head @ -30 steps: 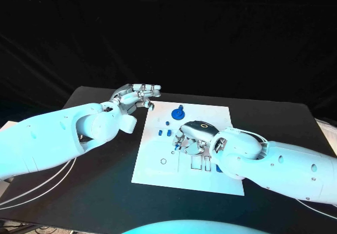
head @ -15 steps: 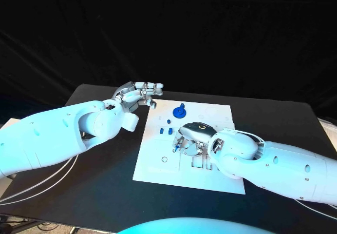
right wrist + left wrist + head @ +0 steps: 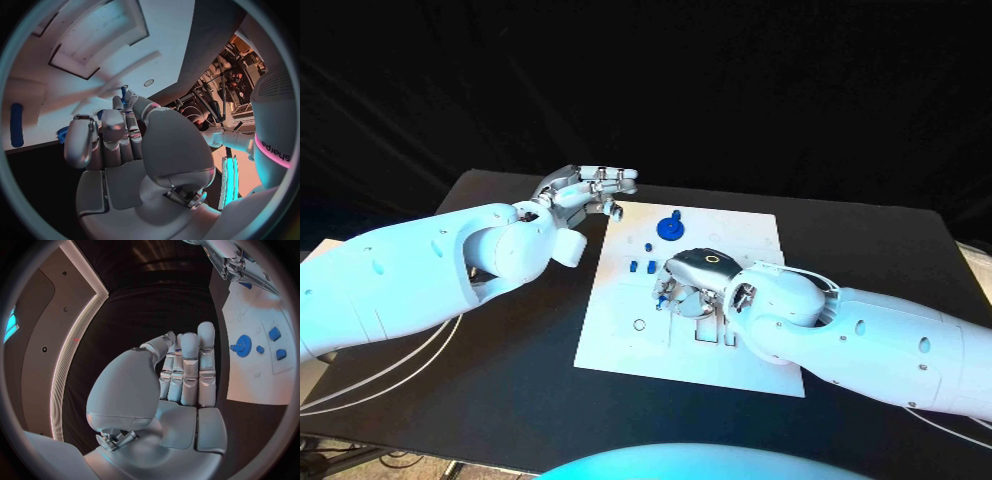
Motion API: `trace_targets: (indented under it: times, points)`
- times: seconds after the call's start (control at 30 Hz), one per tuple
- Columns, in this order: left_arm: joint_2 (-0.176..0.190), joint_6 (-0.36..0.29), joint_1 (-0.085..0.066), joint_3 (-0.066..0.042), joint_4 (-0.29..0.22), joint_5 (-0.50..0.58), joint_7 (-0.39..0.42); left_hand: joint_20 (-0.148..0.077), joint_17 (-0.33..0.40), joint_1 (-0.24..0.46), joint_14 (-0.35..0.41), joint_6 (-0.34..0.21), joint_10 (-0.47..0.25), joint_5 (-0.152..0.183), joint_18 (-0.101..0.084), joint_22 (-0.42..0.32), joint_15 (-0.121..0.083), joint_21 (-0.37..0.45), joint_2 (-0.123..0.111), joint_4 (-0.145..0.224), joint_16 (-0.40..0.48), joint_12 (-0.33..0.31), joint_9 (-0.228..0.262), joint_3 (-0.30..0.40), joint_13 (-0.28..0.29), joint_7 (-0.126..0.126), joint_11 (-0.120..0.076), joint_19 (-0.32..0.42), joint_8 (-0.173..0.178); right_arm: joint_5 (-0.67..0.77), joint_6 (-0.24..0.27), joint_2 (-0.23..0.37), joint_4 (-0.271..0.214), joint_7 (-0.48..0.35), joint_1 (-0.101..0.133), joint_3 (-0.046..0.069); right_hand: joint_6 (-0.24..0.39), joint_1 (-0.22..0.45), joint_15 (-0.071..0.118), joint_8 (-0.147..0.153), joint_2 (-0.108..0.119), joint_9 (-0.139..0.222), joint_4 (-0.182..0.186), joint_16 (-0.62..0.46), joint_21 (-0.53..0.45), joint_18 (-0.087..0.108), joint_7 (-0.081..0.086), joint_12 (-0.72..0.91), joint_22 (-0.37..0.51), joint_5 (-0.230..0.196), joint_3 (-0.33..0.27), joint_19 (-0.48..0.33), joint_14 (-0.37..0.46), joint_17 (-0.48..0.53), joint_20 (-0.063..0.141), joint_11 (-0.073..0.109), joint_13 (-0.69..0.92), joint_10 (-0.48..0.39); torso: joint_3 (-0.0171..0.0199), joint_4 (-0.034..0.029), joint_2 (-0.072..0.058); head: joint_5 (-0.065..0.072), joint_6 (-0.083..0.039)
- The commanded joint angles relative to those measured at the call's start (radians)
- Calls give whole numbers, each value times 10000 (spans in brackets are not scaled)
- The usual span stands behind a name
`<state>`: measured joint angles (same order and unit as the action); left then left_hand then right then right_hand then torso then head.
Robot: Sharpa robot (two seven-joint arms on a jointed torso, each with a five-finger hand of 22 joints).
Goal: Assemble the parts on the task board
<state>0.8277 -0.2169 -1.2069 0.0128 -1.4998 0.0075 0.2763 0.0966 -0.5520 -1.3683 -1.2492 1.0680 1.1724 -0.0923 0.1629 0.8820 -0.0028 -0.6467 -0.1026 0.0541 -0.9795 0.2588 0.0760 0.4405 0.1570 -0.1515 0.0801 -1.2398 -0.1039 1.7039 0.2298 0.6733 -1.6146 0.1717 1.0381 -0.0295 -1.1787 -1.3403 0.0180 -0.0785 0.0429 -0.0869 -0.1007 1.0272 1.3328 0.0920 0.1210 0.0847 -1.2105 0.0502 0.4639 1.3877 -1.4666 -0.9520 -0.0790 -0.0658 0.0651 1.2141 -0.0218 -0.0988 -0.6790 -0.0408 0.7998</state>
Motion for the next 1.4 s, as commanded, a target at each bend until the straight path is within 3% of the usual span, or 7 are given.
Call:
trace_targets:
  times: [0.03, 0.67, 0.8, 0.87, 0.93, 1.2, 1.4]
  points:
    - [-5, 212, -2, -6, -16, -59, 5, -4, 10, 11, 92, -18, -69, -44, 135, -10, -6, 47, 98, 20, 34, 64, -12, -35, 16, -76, -16, 75, -21, 252, -289, -37, 12, 7, -55, -30, 23, -43, 17, -9, -36, -9, -1, 36, 59, -123, 75, 1, 14, 47, 87, -4, -215, 6, -38, 13, 7, 90, 0, 3, 5, -3, -3]
    - [-1, 253, -2, -6, -7, -61, -51, -1, 17, 12, 99, -23, -78, -46, 136, -20, -2, 63, 100, 20, 38, 69, -13, -40, 18, -81, -12, 82, -22, 515, -802, -158, 37, 112, -73, -56, 62, -4, 1, 20, 23, -2, -15, -52, 5, -100, 94, -31, 104, 43, 78, -71, -180, 112, -51, -9, 2, 48, -3, 5, 4, -17, 30]
    - [-6, 244, -2, -6, 1, -61, -66, 3, 43, 17, 114, -36, -96, -46, 141, -47, 3, 104, 97, 20, 52, 73, -16, -48, 19, -87, -5, 97, -20, 549, -913, -200, 66, 205, -75, -68, 1038, 408, -198, 181, 439, 215, 104, -963, -679, 109, 323, -227, 1103, 113, -113, -686, 146, 1065, -191, -250, -38, -707, -9, 6, 8, -10, 29]
    - [-8, 245, -2, -5, 6, -61, -84, 10, 49, 23, 125, -64, -145, -47, 143, -61, 12, 129, 92, 21, 54, 68, -22, -59, 15, -88, 6, 106, -13, 557, -869, -211, 88, 234, -76, -73, 1682, 581, -237, 181, 624, 242, 178, -1395, -1058, 236, 232, -176, 1619, 111, -298, -986, 255, 1522, -240, -262, -21, -1131, -4, 2, 7, 0, 27]
    - [-7, 247, -2, -5, 13, -61, -118, 19, 52, 37, 134, -99, -204, -47, 144, -73, 23, 152, 86, 16, 51, 62, -30, -75, 10, -95, 18, 111, -5, 590, -681, -204, 97, 303, -76, -77, 2274, 632, -248, 180, 713, 235, 224, -1954, -1511, 349, 34, -132, 2222, 106, -569, -1285, 367, 2118, -281, -330, -6, -1595, -6, -5, 6, 11, 25]
    - [6, 495, -2, -5, 29, 14, -367, 51, -11, 107, 123, -245, -389, -42, 134, -65, 61, 156, 70, -19, -16, 54, -53, -137, -2, -122, 65, 93, 35, 741, -72, -68, 10, 424, -75, -80, 2213, 439, -268, 113, 559, 182, 235, -2847, -2115, 478, 147, 196, 2973, 122, -898, -1570, 534, 3060, -308, -362, 40, -1973, 9, -3, 1, 7, -2]
    - [27, 575, -2, -4, 51, 45, -446, 56, -18, 118, 119, -265, -428, -41, 131, -54, 66, 144, 66, -25, -28, 52, -55, -150, -5, -126, 73, 83, 37, 648, 343, 274, -296, 307, -71, -64, 1942, 328, -210, 82, 433, 164, 240, -2598, -1944, 407, 245, 591, 2696, 225, -939, -1309, 335, 2829, -265, -299, 64, -1770, 5, 17, 10, -4, -4]
